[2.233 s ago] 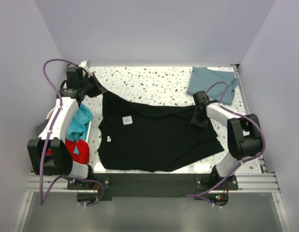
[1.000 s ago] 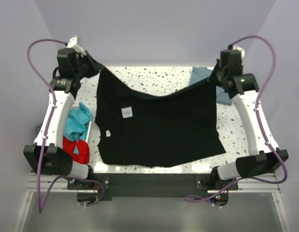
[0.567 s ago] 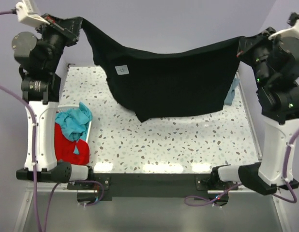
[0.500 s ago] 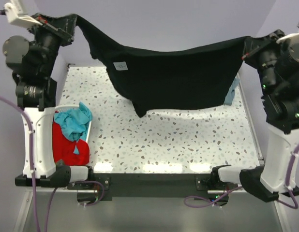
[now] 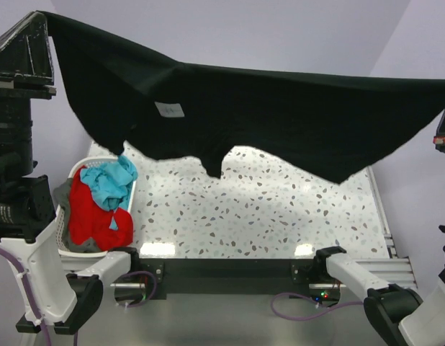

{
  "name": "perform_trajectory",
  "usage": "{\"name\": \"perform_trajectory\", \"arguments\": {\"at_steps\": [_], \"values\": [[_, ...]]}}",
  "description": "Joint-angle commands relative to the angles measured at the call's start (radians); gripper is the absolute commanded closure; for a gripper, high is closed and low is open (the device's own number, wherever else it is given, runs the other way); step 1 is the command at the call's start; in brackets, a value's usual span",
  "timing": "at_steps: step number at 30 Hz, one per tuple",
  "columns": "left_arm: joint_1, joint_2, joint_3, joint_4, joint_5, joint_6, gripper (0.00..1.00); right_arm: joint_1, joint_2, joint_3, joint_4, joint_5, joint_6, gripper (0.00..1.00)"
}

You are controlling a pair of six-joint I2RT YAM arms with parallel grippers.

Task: Fold and stack the t-shirts
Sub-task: Flatten the tshirt out

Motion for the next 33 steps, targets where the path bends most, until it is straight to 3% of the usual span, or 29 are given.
{"name": "perform_trajectory", "arguments": {"at_steps": [1,5,9,15,19,20,21,22,23,25,26,27,33], "values": [[0.001,0.054,0.004,0.098,0.035,0.002,1.0,-0.006,0.007,0.002,0.034,0.119,-0.071,1.0],[0.0,0.134,-0.026,0.141,0.184,-0.066,1.0,-0.006,0.003,-0.05,0.034,0.183,-0.106,1.0],[-0.035,0.27,-0.141,0.219,0.296,-0.103,1.0,-0.004,-0.01,-0.264,0.097,0.278,-0.134,1.0],[-0.178,0.622,-0.129,0.166,0.343,0.024,1.0,-0.006,0.038,-0.607,0.284,0.441,-0.217,1.0],[-0.189,0.842,-0.1,0.112,0.301,0.058,1.0,-0.032,0.13,-0.846,0.421,0.479,-0.246,1.0],[-0.192,0.908,-0.101,0.098,0.248,0.082,0.9,-0.049,0.153,-0.884,0.428,0.476,-0.208,1.0],[-0.194,0.939,-0.101,0.095,0.222,0.093,0.74,-0.096,0.185,-0.945,0.416,0.455,-0.173,1.0],[-0.195,0.965,-0.097,0.087,0.208,0.101,0.58,-0.119,0.243,-0.965,0.398,0.441,-0.096,0.91],[-0.195,0.99,-0.089,0.081,0.198,0.116,0.2,-0.142,0.278,-0.981,0.378,0.424,-0.056,0.72],[-0.204,1.027,-0.085,0.052,0.191,0.15,0.1,-0.181,0.361,-0.987,0.311,0.369,0.021,0.19],[-0.215,1.019,-0.094,0.044,0.188,0.161,0.1,-0.181,0.38,-0.984,0.289,0.369,0.032,0.08],[-0.22,1.005,-0.113,0.041,0.18,0.17,0.09,-0.181,0.391,-0.986,0.292,0.351,0.036,0.01],[-0.229,0.834,-0.389,0.017,0.16,0.172,0.07,-0.181,0.408,-0.989,0.295,0.222,0.018,0.01]]}}
